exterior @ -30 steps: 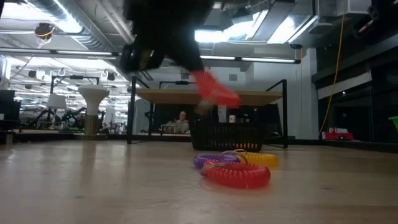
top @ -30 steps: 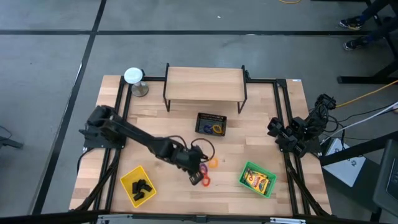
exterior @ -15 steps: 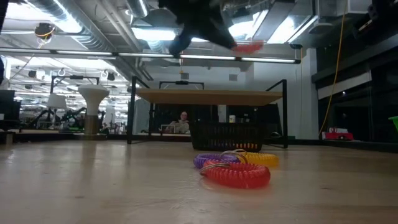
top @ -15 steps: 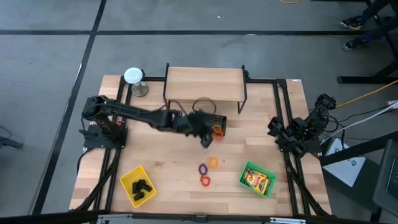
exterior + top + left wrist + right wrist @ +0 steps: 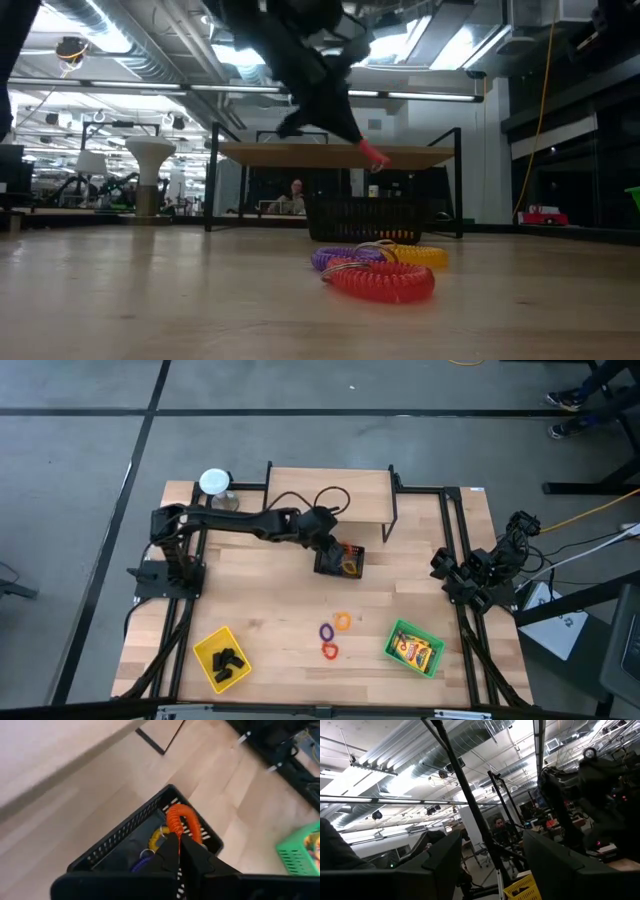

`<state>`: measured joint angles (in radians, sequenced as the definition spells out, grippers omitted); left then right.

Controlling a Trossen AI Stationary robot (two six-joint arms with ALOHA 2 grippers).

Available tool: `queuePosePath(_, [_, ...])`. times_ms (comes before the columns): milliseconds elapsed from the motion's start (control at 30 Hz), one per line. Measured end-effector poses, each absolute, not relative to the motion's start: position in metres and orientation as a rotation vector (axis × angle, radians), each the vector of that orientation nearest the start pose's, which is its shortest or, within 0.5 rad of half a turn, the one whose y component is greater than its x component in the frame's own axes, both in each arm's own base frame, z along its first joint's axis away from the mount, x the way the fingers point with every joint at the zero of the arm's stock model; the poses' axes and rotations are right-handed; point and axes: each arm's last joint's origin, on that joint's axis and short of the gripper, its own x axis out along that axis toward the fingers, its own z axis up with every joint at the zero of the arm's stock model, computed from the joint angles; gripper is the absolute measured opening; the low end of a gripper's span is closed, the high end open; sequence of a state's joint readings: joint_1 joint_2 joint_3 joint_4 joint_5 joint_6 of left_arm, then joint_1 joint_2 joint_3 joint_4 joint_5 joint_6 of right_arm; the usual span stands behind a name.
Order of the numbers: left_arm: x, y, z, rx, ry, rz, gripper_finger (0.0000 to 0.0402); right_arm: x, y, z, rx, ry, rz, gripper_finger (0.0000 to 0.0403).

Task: Pick & Place Office Desk Supplies
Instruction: Put the bottom orange spring keychain into the black basket, then put the yellow spring keychain into the black basket

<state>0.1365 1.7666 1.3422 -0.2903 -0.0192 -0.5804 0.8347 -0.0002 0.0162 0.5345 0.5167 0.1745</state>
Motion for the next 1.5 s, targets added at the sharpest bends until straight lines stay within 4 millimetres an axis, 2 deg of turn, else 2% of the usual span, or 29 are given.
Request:
queuePosePath(167, [0.401,0.047,0.229,-0.594,0.699,0.331,0.0008,0.064,0.049,0.216,0.514,-0.402,0.349,0.0214])
queuePosePath(267, [0.406,0.043,0.22,-0.611,0.713,0.298,0.0026,0.064,0.049,0.216,0.517,-0.402,0.35,0.0214])
queuePosePath(433, [0.408,0.04,0.217,-0.654,0.71,0.325,0.0081,0.062,0.047,0.22,0.591,-0.436,0.37,0.0214])
queuePosePath(600, [0.407,0.04,0.221,-0.702,0.684,0.353,0.0132,0.059,0.044,0.226,0.801,-0.476,0.419,0.0214])
queuePosePath(733, [0.411,0.031,0.224,-0.741,0.645,0.316,0.0153,0.059,0.043,0.226,0.786,-0.481,0.393,0.0214])
queuePosePath(833, [0.419,0.01,0.239,-0.747,0.534,0.192,0.0155,0.06,0.041,0.225,0.771,-0.48,0.29,0.0214])
queuePosePath(967, [0.422,-0.026,0.267,-0.763,0.332,0.084,0.0147,0.061,0.037,0.223,0.837,-0.466,0.138,0.0214])
queuePosePath(1133, [0.41,-0.072,0.291,-0.746,0.151,0.186,0.0133,0.061,0.033,0.221,0.872,-0.454,-0.005,0.0214])
queuePosePath(1267, [0.395,-0.106,0.298,-0.706,0.1,0.294,0.0128,0.062,0.031,0.22,0.959,-0.458,-0.089,0.0214])
queuePosePath(1400, [0.378,-0.125,0.305,-0.662,0.114,0.343,0.0127,0.065,0.033,0.22,1.065,-0.465,0.017,0.0214])
queuePosePath(1500, [0.366,-0.126,0.312,-0.597,0.158,0.372,0.0127,0.07,0.036,0.225,1.104,-0.442,0.004,0.0214])
